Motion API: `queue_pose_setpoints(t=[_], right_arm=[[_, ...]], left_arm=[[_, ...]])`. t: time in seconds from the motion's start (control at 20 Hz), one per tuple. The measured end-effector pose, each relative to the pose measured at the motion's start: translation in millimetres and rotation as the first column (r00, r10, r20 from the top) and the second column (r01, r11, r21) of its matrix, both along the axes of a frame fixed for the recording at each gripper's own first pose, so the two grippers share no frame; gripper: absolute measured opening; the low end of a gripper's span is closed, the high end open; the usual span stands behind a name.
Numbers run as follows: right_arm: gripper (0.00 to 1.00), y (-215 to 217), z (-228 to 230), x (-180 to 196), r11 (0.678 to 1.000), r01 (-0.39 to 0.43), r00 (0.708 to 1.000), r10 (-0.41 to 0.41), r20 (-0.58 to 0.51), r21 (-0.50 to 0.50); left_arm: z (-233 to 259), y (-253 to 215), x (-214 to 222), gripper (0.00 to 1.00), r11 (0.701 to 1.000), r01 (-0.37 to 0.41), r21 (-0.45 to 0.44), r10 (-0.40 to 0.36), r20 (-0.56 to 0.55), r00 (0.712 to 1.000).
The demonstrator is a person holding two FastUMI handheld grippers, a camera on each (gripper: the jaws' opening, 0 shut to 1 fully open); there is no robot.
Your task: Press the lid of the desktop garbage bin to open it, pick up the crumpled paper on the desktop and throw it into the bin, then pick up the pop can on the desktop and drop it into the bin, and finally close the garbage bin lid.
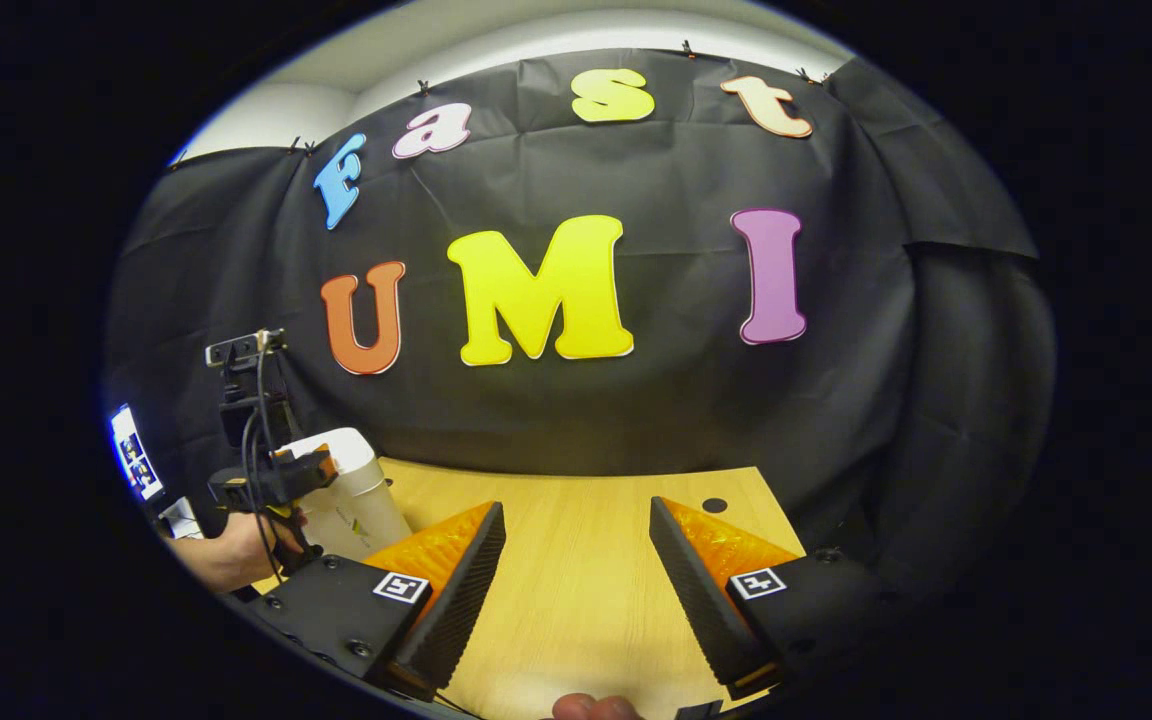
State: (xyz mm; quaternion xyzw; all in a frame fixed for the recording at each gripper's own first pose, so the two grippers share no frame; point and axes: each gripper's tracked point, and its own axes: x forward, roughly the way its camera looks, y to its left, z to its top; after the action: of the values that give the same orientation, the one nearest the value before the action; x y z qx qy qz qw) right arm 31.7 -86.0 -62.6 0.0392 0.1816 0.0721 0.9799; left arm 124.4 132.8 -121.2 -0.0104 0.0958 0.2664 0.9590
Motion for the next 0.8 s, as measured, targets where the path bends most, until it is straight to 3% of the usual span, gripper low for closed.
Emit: queue_pose_setpoints(t=[0.15, 0.3, 0.4, 0.7, 0.8], right_arm=[[0.93, 9.4, 19.7, 4.0, 0.998, -0.001, 0.996, 0.007, 0.086, -0.062], [0.92, 24.0, 39.7, 6.1, 0.996, 0.002, 0.985, 0.012, 0.174, -0.084], [0.93, 29.8, 49.1, 8.9, 0.996, 0.013, 0.978, 0.005, 0.209, -0.086], [0.93, 31.8, 75.6, 8.4, 0.993, 0.084, 0.949, -0.052, 0.312, -0.089], [0.93, 31.9, 75.5, 7.1, 0.991, 0.099, 0.944, -0.063, 0.322, -0.094]], left_arm=[[47.1, -37.2, -1.7, 0.83, 0.982, 0.177, 0.059, -0.181, 0.083, 0.98], [84.5, -74.7, -19.6, 0.83, 0.94, 0.326, 0.102, -0.338, 0.131, 0.932], [106.5, -102.5, -30.3, 0.83, 0.911, 0.404, 0.083, -0.412, 0.175, 0.894], [145.5, -164.8, -71.0, 0.82, 0.836, 0.543, 0.074, -0.541, 0.267, 0.797], [151.4, -171.7, -81.9, 0.83, 0.829, 0.551, 0.097, -0.555, 0.267, 0.788]])
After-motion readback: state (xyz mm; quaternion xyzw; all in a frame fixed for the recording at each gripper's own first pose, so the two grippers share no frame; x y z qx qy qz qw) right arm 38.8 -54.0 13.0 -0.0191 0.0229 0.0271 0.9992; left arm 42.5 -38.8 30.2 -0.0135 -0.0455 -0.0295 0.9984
